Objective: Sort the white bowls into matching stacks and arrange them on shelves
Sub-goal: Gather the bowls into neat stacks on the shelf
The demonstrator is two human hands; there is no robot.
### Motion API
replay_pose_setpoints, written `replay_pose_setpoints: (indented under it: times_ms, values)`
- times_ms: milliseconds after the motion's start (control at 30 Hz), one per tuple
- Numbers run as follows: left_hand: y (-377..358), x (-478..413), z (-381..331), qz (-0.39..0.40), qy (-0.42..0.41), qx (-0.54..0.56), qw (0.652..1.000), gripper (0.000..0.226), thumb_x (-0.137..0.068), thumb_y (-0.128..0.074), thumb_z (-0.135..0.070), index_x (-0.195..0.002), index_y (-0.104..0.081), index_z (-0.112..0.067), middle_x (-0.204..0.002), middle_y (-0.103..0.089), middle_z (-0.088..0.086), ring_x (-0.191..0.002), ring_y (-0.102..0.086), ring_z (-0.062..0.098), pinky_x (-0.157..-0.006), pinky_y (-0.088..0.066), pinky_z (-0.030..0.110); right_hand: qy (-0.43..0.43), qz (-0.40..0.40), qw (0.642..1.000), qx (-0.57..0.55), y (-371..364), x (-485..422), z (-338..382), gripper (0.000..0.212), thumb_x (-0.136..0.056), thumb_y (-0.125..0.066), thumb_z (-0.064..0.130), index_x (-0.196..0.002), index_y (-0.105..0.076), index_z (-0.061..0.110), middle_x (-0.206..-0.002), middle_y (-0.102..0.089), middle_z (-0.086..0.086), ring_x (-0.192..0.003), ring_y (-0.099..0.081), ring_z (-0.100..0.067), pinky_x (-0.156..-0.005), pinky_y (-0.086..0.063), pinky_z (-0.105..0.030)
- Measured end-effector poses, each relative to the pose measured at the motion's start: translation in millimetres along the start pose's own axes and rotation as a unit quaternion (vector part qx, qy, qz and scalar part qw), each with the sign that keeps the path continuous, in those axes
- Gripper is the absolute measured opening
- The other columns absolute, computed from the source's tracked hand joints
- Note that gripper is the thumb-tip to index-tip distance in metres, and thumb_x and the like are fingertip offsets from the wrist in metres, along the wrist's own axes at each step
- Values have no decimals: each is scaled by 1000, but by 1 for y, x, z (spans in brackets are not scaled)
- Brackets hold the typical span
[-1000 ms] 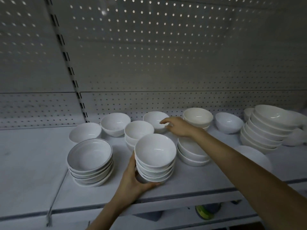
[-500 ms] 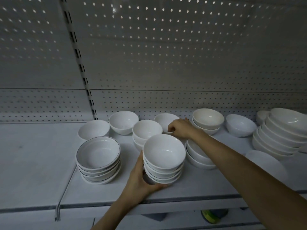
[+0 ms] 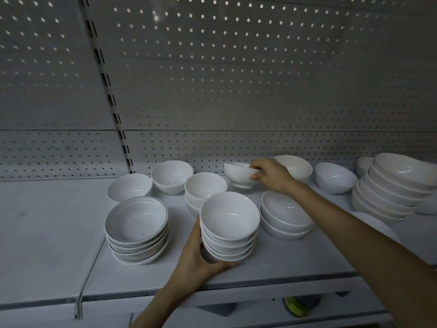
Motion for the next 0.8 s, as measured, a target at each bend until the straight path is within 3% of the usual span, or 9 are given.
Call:
replay_pose_setpoints:
  times_ms: [133, 233, 300, 433, 567, 700, 800]
  values:
    - [0, 0, 1, 4, -4, 7, 1000, 108, -52, -89, -44, -142, -30, -30, -136, -49, -21, -126, -47, 2, -105, -41, 35, 21, -45, 999, -22, 24, 13, 1, 18, -86, -64, 18, -104, -65, 14, -97, -55, 6, -91, -50, -17, -74, -36, -31]
    - [-1, 1, 0, 8, -11, 13, 1000, 108, -51, -88, -50, -141, -29, -33, -136, -49, -22, -126, -47, 1, -104, -41, 30, 43, -68, 995, -52, 43, 28, 2, 17, -85, -65, 15, -102, -66, 12, -91, -54, 7, -91, -53, -18, -80, -41, -35]
    - [-1, 1, -2, 11, -14, 13, 1000, 109, -51, -86, -53, -141, -29, -34, -135, -48, -23, -126, -47, 0, -104, -40, 25, 57, -77, 993, -66, 55, 42, 3, 14, -85, -65, 13, -99, -67, 12, -85, -53, 10, -87, -52, -16, -78, -39, -31]
    - [-1, 2, -2, 11, -24, 11, 1000, 107, -52, -87, -47, -141, -28, -33, -134, -46, -28, -125, -45, -4, -101, -38, 12, 71, -103, 991, -52, 71, 76, 5, 15, -83, -67, 14, -97, -68, 15, -81, -52, 16, -84, -53, -15, -76, -41, -35]
    - [0, 1, 2, 13, -23, 9, 1000, 109, -53, -88, -46, -142, -28, -31, -135, -46, -27, -126, -45, -1, -103, -39, 18, 99, -130, 986, 13, 69, 111, 11, 14, -83, -68, 16, -97, -69, 14, -90, -61, 5, -88, -55, -15, -72, -46, -35]
    - [0, 2, 2, 18, -20, 6, 1000, 112, -52, -85, -54, -144, -28, -26, -134, -46, -26, -126, -45, -1, -103, -38, 15, 132, -136, 981, 49, 59, 132, 6, 17, -80, -64, 20, -94, -70, 12, -85, -63, 1, -81, -60, -21, -66, -51, -39]
    - [0, 2, 1, 19, -19, 6, 1000, 114, -51, -83, -60, -145, -25, -29, -136, -44, -27, -127, -44, -1, -105, -38, 22, 134, -139, 978, 75, 51, 139, -2, 19, -78, -63, 20, -93, -71, 10, -81, -64, -1, -75, -61, -23, -59, -47, -31]
Point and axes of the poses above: each hand's wrist, its own x-axis away from the middle knuckle, its own y-axis out of the back of the hand, z = x × y, the point moved 3 cm from there along -x, towards the middle knuckle
